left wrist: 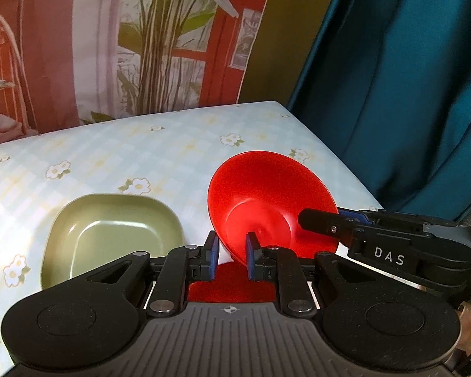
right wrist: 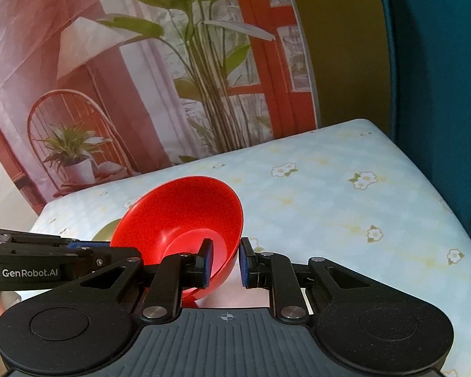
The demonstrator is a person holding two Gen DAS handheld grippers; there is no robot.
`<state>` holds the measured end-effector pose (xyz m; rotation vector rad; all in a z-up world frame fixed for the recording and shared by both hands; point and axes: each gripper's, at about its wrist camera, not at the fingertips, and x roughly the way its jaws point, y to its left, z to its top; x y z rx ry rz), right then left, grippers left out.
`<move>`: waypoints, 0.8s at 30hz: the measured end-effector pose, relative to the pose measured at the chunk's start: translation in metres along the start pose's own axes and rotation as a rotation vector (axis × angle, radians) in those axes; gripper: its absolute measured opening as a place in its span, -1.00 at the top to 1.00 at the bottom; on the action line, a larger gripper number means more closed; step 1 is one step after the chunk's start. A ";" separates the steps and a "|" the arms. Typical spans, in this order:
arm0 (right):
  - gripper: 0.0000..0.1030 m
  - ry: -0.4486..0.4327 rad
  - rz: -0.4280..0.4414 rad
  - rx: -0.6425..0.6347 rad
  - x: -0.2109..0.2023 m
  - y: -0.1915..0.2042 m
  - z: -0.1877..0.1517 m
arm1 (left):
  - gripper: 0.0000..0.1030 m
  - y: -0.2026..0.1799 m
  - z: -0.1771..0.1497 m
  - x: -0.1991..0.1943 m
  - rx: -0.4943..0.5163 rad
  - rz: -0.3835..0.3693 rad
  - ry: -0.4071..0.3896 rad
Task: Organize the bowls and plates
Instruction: 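Carry the red bowl with the left gripper over the second red bowl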
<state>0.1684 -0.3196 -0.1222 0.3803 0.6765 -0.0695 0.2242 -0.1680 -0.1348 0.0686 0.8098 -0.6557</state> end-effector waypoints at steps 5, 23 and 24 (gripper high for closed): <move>0.67 0.007 0.005 -0.009 -0.003 0.009 -0.004 | 0.63 0.003 -0.009 -0.009 -0.007 0.003 -0.004; 0.67 0.042 0.040 -0.036 -0.015 0.035 -0.034 | 0.63 0.012 -0.043 -0.034 -0.051 0.023 -0.006; 0.67 0.044 0.041 -0.039 -0.016 0.036 -0.036 | 0.63 0.012 -0.044 -0.035 -0.055 0.024 -0.005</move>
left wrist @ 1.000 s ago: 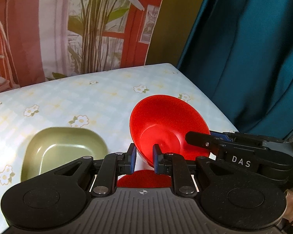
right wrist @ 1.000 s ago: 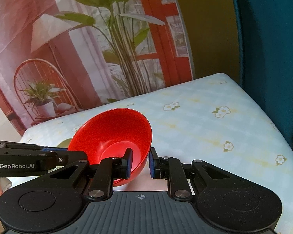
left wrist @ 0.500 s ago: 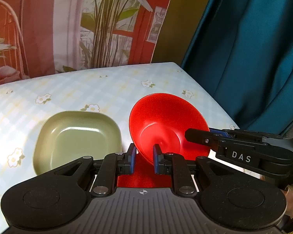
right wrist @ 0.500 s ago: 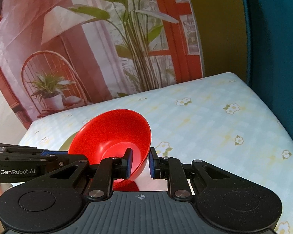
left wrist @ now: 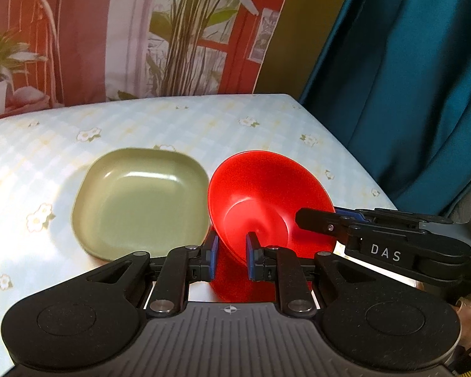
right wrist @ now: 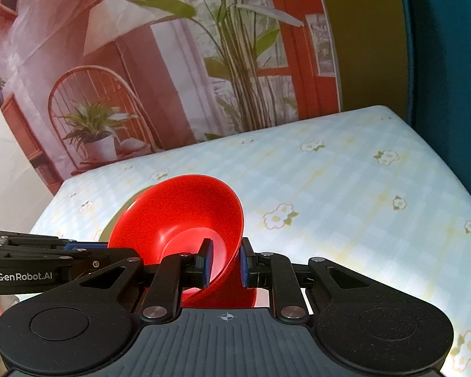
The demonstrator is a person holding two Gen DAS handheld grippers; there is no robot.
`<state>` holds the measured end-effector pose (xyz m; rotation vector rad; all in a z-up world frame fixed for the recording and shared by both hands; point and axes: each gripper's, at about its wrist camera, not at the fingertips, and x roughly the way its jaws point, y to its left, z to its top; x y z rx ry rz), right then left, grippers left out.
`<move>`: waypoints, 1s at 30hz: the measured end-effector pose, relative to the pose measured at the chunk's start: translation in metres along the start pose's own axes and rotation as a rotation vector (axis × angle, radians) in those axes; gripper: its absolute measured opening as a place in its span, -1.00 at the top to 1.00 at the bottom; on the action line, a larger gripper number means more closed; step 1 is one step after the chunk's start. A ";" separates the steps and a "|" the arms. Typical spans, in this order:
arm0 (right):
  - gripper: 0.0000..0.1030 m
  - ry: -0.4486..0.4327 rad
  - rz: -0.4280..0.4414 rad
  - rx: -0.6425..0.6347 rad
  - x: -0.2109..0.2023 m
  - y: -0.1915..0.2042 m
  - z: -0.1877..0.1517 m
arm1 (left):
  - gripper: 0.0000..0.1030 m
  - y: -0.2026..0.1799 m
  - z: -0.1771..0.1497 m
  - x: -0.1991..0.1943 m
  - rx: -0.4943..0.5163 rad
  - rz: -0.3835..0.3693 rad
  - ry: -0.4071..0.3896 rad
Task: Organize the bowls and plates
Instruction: 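Carry the red bowl with the left gripper over the second red bowl, then lower the bowl into the second red bowl and open the left gripper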
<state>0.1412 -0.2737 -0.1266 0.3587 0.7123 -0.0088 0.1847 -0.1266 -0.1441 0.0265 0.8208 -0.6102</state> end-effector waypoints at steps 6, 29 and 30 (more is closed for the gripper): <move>0.67 0.011 0.008 -0.019 -0.002 0.005 -0.008 | 0.63 0.000 -0.011 -0.004 -0.015 0.011 0.006; 0.66 0.019 0.016 -0.003 -0.003 0.003 -0.025 | 0.63 -0.004 -0.019 -0.001 -0.011 0.034 0.033; 0.66 0.020 0.016 -0.002 -0.003 0.003 -0.025 | 0.63 -0.004 -0.020 0.000 -0.012 0.035 0.034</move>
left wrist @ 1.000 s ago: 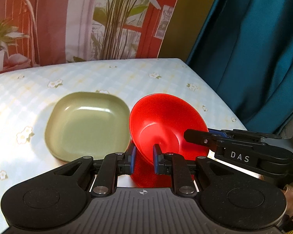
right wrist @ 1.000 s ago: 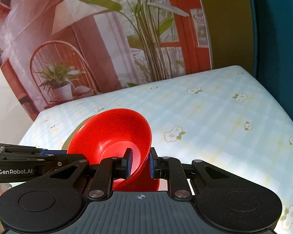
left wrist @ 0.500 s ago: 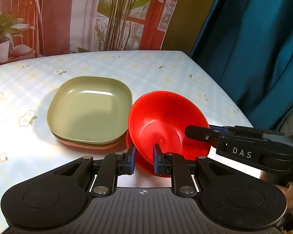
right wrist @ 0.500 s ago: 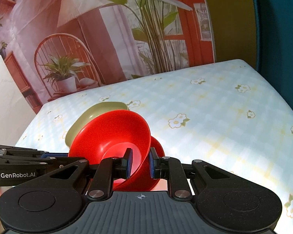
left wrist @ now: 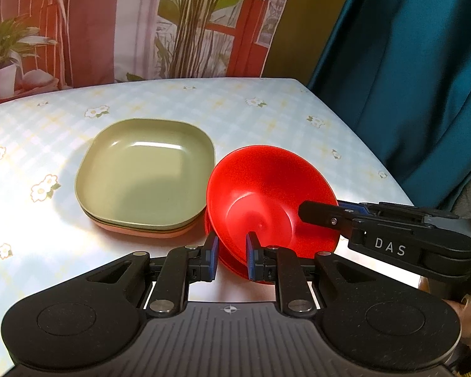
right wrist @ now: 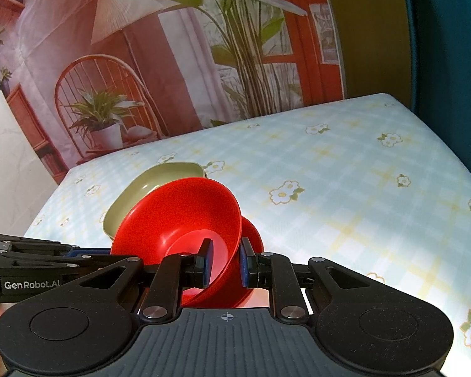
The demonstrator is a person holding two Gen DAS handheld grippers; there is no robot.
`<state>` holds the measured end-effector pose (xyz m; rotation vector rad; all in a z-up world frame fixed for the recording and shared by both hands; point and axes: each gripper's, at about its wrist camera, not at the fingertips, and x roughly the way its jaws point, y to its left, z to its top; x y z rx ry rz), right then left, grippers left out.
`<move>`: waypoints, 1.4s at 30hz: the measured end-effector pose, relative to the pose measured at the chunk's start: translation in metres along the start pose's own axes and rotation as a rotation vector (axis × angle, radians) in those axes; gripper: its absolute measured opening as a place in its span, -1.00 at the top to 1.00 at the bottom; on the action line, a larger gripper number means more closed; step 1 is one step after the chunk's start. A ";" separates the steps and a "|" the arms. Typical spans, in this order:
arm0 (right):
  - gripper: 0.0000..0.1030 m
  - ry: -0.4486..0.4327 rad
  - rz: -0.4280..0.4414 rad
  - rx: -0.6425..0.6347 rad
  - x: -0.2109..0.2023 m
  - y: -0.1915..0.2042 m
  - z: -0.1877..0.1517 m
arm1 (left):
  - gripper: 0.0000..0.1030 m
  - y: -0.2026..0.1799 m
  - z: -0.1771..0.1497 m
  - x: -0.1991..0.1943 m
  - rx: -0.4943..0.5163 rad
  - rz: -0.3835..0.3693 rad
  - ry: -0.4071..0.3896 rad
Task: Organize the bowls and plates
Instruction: 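Lower the bowl into the second red bowl and open the left gripper, then close the left gripper on the rim of the nested red bowls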
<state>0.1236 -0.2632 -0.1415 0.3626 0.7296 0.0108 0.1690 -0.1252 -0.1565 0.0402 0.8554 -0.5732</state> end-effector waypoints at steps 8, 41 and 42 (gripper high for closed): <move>0.66 0.003 0.000 0.003 0.005 -0.001 -0.001 | 0.62 0.000 -0.001 0.004 -0.014 0.001 0.012; 0.50 -0.028 -0.056 -0.033 0.001 -0.001 -0.006 | 0.30 0.002 -0.004 0.010 -0.052 0.015 0.001; 0.50 -0.029 -0.058 -0.034 0.001 -0.001 -0.007 | 0.28 0.003 -0.004 0.011 -0.056 0.015 0.000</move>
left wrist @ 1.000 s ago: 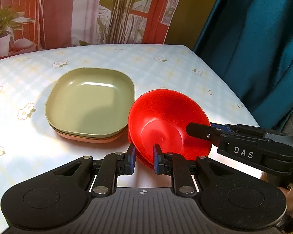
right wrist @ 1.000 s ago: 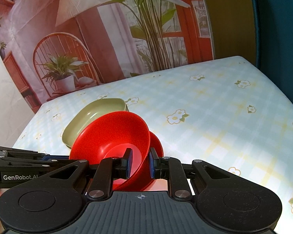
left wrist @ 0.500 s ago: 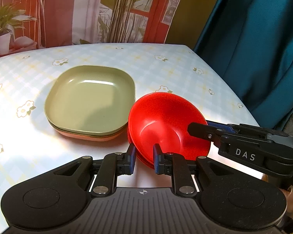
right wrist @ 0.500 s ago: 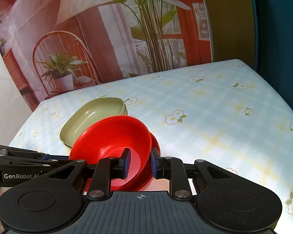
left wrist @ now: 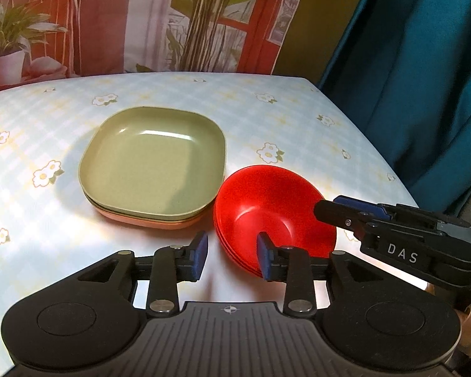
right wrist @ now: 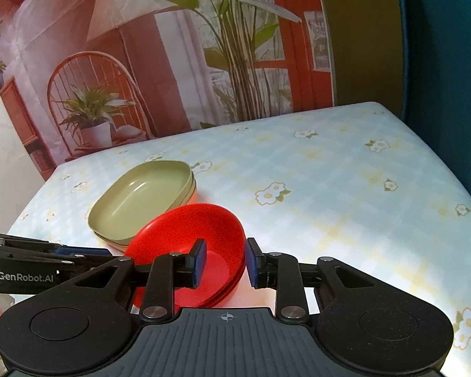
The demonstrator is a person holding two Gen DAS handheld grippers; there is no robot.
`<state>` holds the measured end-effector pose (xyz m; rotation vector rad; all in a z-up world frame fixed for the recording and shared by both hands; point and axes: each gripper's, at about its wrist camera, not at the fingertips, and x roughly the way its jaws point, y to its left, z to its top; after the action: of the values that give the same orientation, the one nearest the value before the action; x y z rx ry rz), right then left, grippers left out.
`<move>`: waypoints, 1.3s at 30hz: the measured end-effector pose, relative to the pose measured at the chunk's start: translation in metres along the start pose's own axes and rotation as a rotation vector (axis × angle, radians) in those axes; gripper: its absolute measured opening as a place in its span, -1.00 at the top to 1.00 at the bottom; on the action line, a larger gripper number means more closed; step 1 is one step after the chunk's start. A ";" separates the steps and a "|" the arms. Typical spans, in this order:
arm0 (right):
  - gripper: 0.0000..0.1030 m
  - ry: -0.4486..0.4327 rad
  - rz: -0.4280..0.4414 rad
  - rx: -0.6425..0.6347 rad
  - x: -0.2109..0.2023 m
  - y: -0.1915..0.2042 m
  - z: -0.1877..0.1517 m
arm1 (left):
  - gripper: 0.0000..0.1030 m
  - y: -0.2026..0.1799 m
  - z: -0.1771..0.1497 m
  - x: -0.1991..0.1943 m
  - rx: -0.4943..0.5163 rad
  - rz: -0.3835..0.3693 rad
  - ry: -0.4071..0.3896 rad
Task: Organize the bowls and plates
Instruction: 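Close the left gripper on the rim of the nested red bowls, then carry the nested red bowls with the left gripper onto the plate stack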
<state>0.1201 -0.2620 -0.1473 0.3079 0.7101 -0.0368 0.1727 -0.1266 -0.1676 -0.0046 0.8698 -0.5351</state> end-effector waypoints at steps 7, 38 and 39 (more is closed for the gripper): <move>0.49 0.021 -0.009 0.005 0.007 -0.003 -0.004 | 0.26 0.006 -0.002 0.010 -0.041 -0.014 0.015; 0.50 0.106 0.030 0.057 0.040 -0.005 -0.016 | 0.42 0.015 -0.005 0.045 -0.072 -0.102 0.060; 0.50 0.106 0.028 0.055 0.040 -0.005 -0.016 | 0.43 0.014 -0.005 0.045 -0.070 -0.101 0.060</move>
<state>0.1401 -0.2591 -0.1859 0.3745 0.8109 -0.0134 0.1987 -0.1331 -0.2067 -0.0973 0.9498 -0.6014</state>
